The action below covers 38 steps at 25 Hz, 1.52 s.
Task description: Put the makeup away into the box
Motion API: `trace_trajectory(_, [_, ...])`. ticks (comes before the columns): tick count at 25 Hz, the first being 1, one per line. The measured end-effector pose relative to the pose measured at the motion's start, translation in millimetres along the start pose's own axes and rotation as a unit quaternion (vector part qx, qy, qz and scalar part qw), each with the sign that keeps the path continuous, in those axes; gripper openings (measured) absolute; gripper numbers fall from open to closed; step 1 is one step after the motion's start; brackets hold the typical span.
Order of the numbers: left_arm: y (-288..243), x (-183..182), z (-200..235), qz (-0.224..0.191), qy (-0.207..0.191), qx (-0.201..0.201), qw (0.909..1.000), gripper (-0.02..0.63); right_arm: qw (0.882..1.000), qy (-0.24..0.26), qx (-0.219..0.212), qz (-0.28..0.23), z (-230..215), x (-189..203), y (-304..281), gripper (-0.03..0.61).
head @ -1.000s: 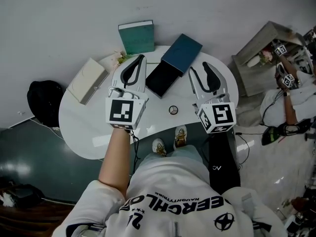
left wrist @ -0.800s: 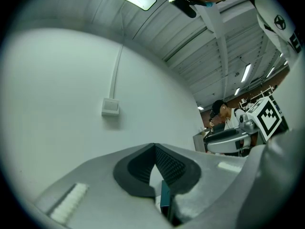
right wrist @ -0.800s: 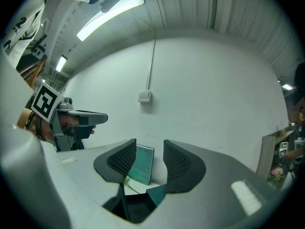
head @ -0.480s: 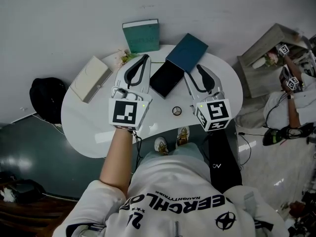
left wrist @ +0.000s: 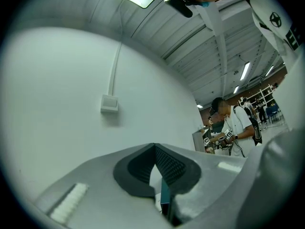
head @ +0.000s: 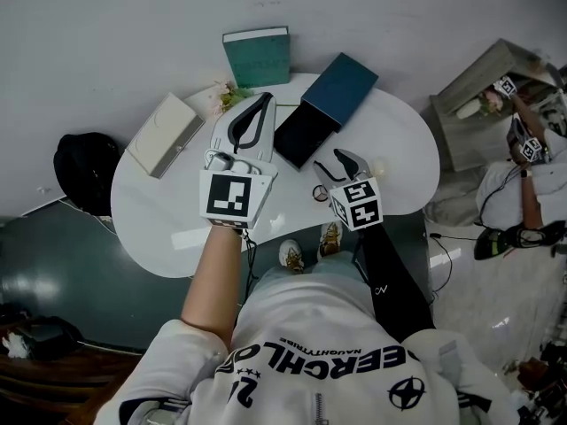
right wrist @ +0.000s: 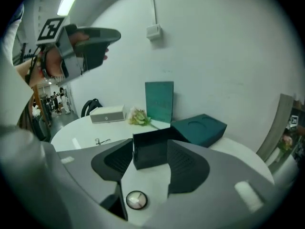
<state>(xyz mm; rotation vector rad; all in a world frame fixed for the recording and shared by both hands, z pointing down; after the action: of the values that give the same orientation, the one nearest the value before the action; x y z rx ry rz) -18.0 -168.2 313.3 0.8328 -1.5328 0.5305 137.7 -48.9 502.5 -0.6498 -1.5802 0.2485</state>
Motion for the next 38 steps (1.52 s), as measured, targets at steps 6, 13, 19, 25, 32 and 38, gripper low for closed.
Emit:
trace_trajectory(6, [4,2,-1,0.004,0.004,0.002,1.0000,0.008,0.996,-0.027,-0.008,0.081,8,59,-22,0.273])
trace_trajectory(13, [6,2,-4,0.006,0.003,0.007,0.9999,0.008,0.988,-0.053,-0.017,0.148,15,105,-35,0.308])
trace_trajectory(19, [10,5,-3,0.012,0.002,0.006,0.9999,0.008,0.981,-0.065,-0.017,0.181,19,129,-42,0.334])
trace_trajectory(25, [16,7,1,0.017,0.000,0.000,0.9999,0.008,0.982,-0.047,-0.003,0.181,20,135,-45,0.336])
trace_trajectory(32, [18,8,3,0.015,0.000,-0.005,0.9999,0.008,0.983,-0.035,-0.005,0.180,22,134,-42,0.245])
trace_trajectory(38, [18,6,3,0.012,0.001,-0.006,0.9999,0.008,0.993,-0.016,0.023,0.114,11,96,-31,0.245])
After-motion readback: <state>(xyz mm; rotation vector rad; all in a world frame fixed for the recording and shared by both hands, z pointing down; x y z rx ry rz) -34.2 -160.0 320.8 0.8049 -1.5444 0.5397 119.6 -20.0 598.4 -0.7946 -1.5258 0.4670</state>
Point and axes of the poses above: the fingertips, and each gripper's own axes: y backward along the fingers, z to its left, x out of its underside, the point moved 8 cm from there along y, backward along the fingers, and after that the axes turned 12 degrees about -x, right-handed, at the moved point
